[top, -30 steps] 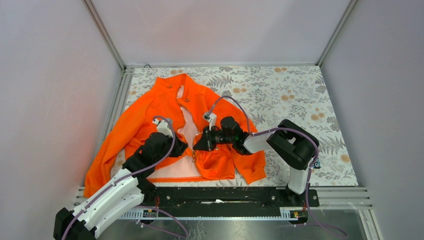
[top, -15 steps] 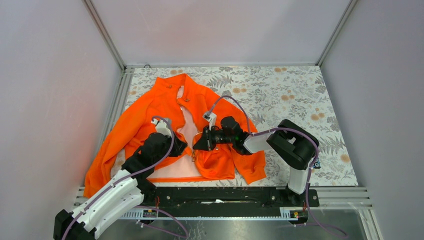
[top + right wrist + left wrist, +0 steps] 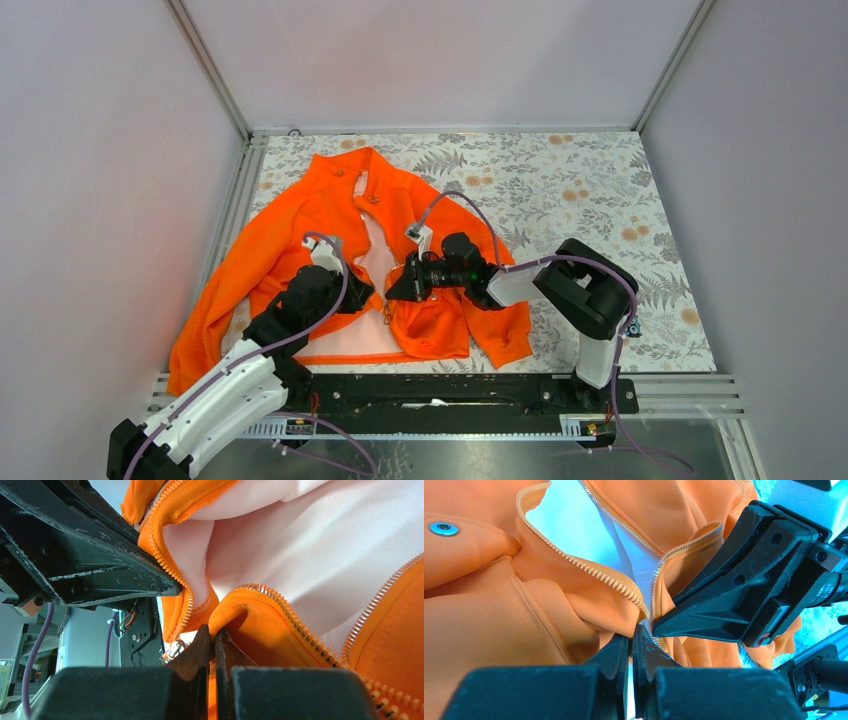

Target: Zip up the jacket

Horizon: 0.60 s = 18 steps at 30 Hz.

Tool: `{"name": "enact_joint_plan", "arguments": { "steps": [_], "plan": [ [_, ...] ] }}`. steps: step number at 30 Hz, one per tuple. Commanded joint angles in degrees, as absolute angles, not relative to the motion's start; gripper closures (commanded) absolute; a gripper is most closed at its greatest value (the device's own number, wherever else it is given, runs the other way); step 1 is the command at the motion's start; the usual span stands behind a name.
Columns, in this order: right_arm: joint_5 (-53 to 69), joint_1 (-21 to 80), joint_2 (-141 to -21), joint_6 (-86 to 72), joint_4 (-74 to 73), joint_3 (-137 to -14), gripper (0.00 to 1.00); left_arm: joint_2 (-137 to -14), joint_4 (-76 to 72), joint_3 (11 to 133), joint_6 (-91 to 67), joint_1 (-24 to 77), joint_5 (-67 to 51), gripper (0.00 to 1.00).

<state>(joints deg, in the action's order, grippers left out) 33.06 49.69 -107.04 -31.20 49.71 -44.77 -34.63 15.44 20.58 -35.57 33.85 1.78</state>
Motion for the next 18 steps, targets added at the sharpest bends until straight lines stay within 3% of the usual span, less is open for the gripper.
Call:
{"name": "enact_joint_plan", "arguments": {
  "steps": [1,18],
  "plan": [
    [34.29,49.98,-106.44,-30.72,53.30,-45.04,1.00,-33.97,12.56,21.81,-35.39,34.01,2.93,1.00],
    [31.54,50.27,-106.20,-31.37,53.15,-45.00,1.00,-34.51,12.19,21.67,-35.40,34.01,1.33,1.00]
  ]
}}
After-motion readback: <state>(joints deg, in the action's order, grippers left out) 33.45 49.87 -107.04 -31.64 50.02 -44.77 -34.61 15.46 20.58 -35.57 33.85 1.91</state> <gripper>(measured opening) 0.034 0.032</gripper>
